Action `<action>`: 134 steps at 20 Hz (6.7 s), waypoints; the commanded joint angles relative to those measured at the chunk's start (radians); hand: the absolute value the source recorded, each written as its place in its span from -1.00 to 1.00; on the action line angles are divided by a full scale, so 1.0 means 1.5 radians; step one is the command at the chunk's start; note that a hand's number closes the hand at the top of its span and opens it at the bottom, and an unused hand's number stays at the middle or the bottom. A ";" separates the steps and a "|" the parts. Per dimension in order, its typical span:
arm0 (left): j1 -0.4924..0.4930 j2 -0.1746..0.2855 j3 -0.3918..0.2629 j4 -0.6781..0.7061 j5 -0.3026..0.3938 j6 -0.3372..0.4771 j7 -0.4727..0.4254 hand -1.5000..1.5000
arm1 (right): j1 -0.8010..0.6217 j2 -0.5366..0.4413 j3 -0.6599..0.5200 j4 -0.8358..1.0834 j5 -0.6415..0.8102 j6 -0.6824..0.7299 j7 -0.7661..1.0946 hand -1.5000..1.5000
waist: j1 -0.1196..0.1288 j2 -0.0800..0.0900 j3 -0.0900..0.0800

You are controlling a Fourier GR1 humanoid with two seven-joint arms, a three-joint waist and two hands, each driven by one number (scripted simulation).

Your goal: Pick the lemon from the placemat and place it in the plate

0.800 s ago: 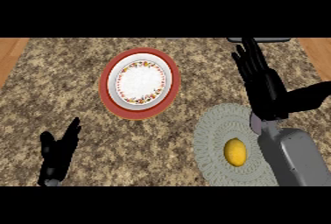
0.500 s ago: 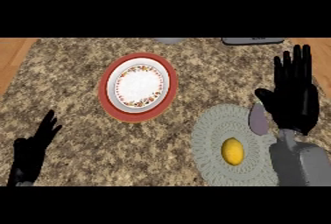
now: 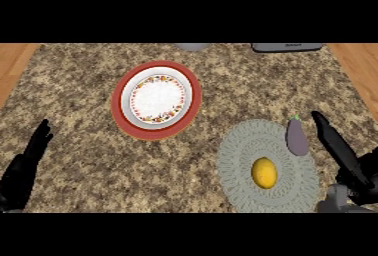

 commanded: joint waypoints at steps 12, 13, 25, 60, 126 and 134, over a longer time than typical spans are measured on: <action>-0.017 0.003 0.002 -0.011 -0.024 -0.020 -0.032 0.00 | 0.419 -0.038 0.435 -0.097 0.161 -0.224 0.084 -1.00 | 0.044 0.018 -0.004; -0.015 -0.026 -0.012 0.006 -0.033 -0.008 -0.049 0.00 | 0.442 -0.055 0.452 -0.103 0.176 -0.224 0.101 -1.00 | 0.043 0.020 -0.005; -0.029 -0.040 -0.028 0.000 -0.063 -0.009 -0.036 0.00 | 0.484 -0.248 0.421 -0.187 0.227 -0.120 0.443 -1.00 | 0.075 0.028 -0.004; 0.005 -0.109 0.096 0.003 -0.139 -0.109 -0.032 0.00 | 0.079 -0.152 0.339 0.126 0.308 0.222 0.780 -1.00 | 0.041 0.013 0.000; -0.039 -0.159 0.129 -0.001 -0.193 -0.154 -0.022 0.00 | -0.890 0.008 0.271 0.990 0.382 0.708 -0.141 1.00 | 0.072 0.022 -0.001; -0.058 -0.137 0.140 0.011 -0.178 -0.200 -0.020 0.00 | -0.840 0.021 0.330 1.008 0.383 0.704 -0.141 1.00 | 0.101 0.028 -0.001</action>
